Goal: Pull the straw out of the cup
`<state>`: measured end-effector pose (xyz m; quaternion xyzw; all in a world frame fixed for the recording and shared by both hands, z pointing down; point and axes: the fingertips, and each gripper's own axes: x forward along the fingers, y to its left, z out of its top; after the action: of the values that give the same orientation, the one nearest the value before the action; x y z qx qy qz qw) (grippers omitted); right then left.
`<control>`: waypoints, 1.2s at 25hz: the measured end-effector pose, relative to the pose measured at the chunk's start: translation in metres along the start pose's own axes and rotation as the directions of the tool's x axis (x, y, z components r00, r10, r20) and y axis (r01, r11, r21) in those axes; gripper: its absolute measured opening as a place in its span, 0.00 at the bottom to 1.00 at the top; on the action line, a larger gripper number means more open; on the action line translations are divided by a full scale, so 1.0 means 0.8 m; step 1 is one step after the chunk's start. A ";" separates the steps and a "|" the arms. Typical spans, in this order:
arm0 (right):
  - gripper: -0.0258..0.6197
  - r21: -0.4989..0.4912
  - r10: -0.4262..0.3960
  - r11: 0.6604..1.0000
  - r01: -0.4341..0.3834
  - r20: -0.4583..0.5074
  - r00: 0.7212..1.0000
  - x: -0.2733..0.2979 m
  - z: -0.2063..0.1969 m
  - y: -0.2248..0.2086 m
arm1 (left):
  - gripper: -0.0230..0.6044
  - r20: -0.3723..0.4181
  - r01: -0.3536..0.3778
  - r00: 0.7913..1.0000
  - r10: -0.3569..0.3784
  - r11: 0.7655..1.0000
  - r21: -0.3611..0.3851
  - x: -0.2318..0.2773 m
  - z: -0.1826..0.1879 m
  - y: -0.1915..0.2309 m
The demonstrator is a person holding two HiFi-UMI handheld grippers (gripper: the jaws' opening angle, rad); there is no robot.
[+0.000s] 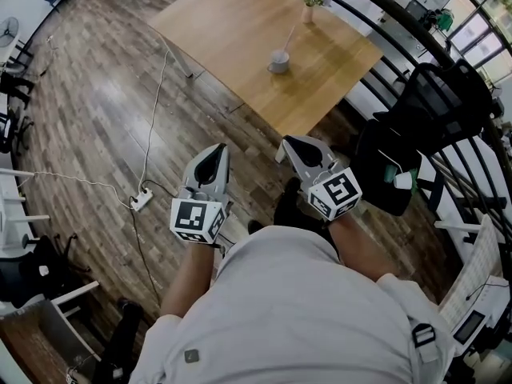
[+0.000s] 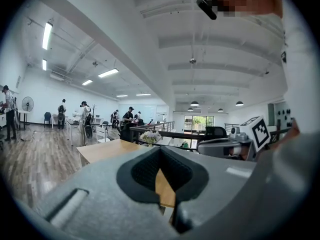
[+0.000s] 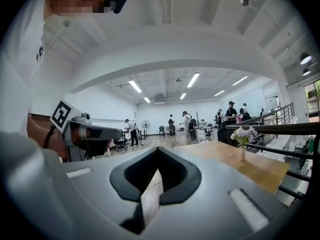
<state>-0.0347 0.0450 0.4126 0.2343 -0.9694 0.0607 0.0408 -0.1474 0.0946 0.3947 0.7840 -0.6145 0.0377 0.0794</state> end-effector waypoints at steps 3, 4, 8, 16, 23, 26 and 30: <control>0.05 0.016 0.009 1.000 -0.009 -0.006 1.000 0.019 -0.001 -0.046 | 0.04 -0.017 -0.007 1.000 0.007 1.000 -0.004 0.050 0.000 0.006; 0.05 0.020 0.012 1.000 -0.012 -0.008 1.000 0.024 -0.001 -0.062 | 0.04 -0.022 -0.006 1.000 0.006 1.000 -0.004 0.068 0.000 0.006; 0.05 0.029 0.020 0.999 -0.019 -0.014 1.000 0.036 0.003 -0.134 | 0.04 -0.029 -0.001 1.000 0.001 1.000 -0.004 0.142 0.008 0.001; 0.05 0.030 -0.002 1.000 0.001 0.025 1.000 0.035 0.030 -0.252 | 0.04 -0.060 0.035 0.998 -0.033 0.999 0.027 0.244 0.020 -0.029; 0.05 0.064 -0.031 0.998 0.029 0.018 0.999 0.040 0.029 -0.306 | 0.04 -0.086 0.066 0.994 -0.063 0.997 0.031 0.300 0.021 -0.029; 0.05 0.069 -0.052 0.996 0.051 0.014 0.999 0.048 0.028 -0.326 | 0.04 -0.078 0.080 0.994 -0.078 0.996 0.026 0.326 0.025 -0.023; 0.05 0.094 -0.071 0.993 0.071 -0.004 0.997 0.068 0.023 -0.350 | 0.04 -0.072 0.092 0.993 -0.090 0.996 0.021 0.358 0.029 -0.009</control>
<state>0.0450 -0.2289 0.4281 0.2704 -0.9565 0.1047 0.0323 -0.0724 -0.1817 0.4161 0.8101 -0.5746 0.0694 0.0932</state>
